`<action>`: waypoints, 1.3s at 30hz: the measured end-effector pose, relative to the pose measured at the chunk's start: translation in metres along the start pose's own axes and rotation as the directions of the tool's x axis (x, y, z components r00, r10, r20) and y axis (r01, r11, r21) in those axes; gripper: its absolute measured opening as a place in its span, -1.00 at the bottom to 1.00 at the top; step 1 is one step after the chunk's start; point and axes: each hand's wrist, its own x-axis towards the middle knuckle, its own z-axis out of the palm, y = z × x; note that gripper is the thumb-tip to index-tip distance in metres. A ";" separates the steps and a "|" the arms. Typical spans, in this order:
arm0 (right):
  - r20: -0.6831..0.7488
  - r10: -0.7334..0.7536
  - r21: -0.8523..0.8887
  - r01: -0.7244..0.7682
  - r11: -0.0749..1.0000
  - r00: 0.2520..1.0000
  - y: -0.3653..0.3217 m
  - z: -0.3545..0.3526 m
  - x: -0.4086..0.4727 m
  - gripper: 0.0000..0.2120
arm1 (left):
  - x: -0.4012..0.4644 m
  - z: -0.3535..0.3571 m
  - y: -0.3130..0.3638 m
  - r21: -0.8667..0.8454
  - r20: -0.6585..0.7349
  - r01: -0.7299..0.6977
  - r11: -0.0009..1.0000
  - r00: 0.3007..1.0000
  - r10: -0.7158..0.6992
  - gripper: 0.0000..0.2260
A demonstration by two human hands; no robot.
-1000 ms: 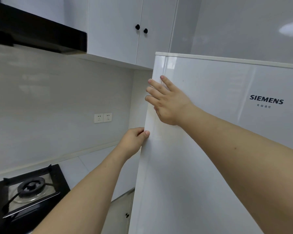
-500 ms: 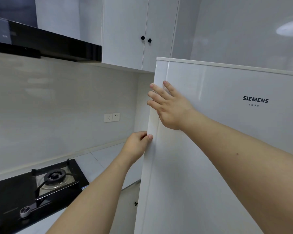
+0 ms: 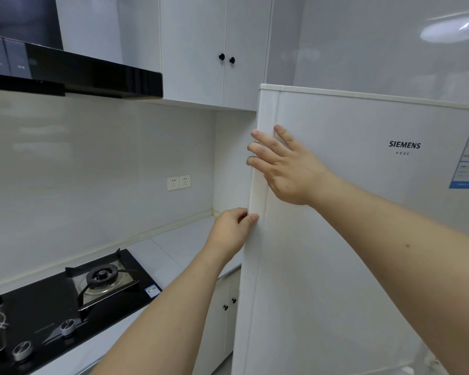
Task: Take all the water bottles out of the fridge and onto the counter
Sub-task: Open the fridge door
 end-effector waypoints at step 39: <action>-0.217 -0.015 -0.031 0.009 0.999 0.976 0.027 -0.205 -0.207 -0.49 | -0.280 0.123 0.176 0.146 -0.267 0.088 0.985 0.963 -0.047 -0.73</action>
